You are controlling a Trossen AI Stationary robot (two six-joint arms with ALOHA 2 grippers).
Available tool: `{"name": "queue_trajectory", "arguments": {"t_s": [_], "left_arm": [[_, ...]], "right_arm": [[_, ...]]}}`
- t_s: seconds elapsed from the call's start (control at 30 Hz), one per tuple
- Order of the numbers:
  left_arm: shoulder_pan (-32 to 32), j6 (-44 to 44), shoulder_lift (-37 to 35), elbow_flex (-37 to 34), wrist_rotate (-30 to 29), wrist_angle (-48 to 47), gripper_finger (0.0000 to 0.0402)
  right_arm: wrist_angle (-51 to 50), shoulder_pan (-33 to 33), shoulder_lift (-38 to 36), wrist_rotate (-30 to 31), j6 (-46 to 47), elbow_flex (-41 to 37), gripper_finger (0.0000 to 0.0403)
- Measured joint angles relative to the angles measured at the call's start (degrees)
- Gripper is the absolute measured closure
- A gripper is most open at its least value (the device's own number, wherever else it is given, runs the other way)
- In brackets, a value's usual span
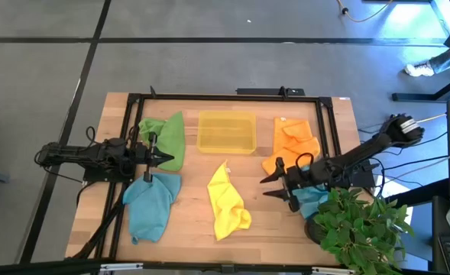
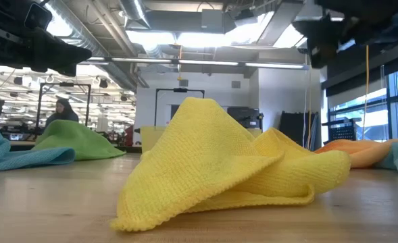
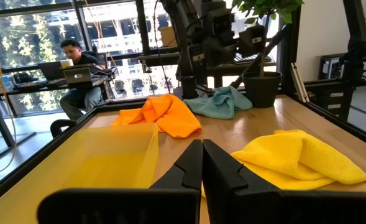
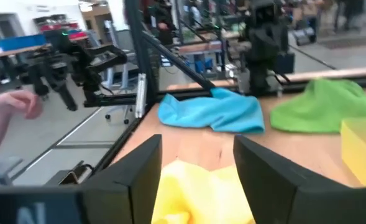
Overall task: Fold microfiber towels
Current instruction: Fold the yellow towel
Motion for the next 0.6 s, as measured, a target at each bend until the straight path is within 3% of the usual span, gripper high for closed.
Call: {"name": "queue_trajectory", "arguments": {"t_s": [0.37,0.5,0.6], "left_arm": [[0.0,0.0,0.0,0.0,0.0,0.0,0.0401],[0.0,0.0,0.0,0.0,0.0,0.0,0.0401],[0.0,0.0,0.0,0.0,0.0,0.0,0.0401]], "right_arm": [[3.7,-1.6,10.5,0.1,-6.0,3.7,0.0197],[3.7,-2.0,15.7,-2.0,-4.6,7.8,0.0197],[3.6,-2.0,19.7,-6.8,-4.4,12.7,0.0197]]}}
